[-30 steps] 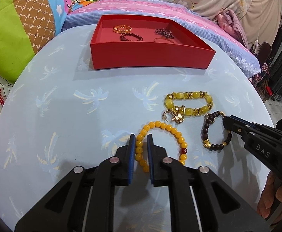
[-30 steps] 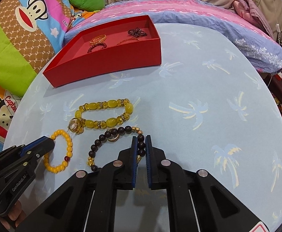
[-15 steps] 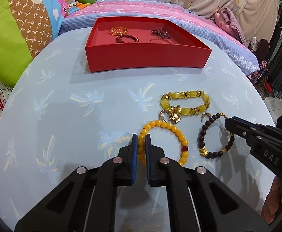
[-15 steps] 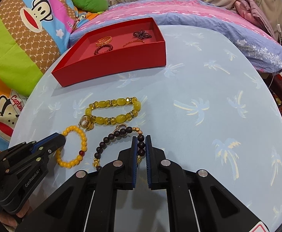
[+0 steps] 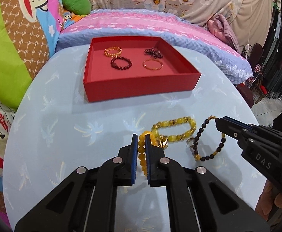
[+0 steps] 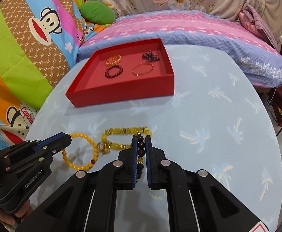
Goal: Organize jewelry
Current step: 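Carry both bead bracelets into the red box and open both tools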
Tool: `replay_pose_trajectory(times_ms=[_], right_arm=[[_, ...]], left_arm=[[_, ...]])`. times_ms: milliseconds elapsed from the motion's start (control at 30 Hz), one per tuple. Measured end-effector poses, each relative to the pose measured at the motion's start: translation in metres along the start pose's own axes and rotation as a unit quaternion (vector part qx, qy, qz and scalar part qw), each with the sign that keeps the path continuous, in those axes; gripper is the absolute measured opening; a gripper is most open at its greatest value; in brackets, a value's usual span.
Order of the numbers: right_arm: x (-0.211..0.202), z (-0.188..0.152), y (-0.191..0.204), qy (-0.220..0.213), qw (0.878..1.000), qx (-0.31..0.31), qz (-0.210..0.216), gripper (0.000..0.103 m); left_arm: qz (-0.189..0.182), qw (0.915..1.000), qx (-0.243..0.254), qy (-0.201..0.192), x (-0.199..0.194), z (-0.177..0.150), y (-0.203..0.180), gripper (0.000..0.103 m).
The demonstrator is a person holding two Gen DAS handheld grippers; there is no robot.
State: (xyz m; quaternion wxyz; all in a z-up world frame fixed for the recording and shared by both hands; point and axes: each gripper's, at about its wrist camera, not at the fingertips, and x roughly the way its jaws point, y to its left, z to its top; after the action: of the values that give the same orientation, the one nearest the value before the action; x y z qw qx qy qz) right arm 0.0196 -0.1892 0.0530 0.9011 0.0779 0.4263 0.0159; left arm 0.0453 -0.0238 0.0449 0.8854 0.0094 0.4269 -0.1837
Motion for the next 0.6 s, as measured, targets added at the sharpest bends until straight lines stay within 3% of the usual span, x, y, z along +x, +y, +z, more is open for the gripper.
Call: replay_pose_trajectory(times_ms=[600], right_arm=[[0.011,0.105,0.003,-0.059,0.998,-0.015,0.017,0.008]], left_arm=[[-0.030,0.9976,-0.009,-0.062,0.004,0.109,0.015,0.007]])
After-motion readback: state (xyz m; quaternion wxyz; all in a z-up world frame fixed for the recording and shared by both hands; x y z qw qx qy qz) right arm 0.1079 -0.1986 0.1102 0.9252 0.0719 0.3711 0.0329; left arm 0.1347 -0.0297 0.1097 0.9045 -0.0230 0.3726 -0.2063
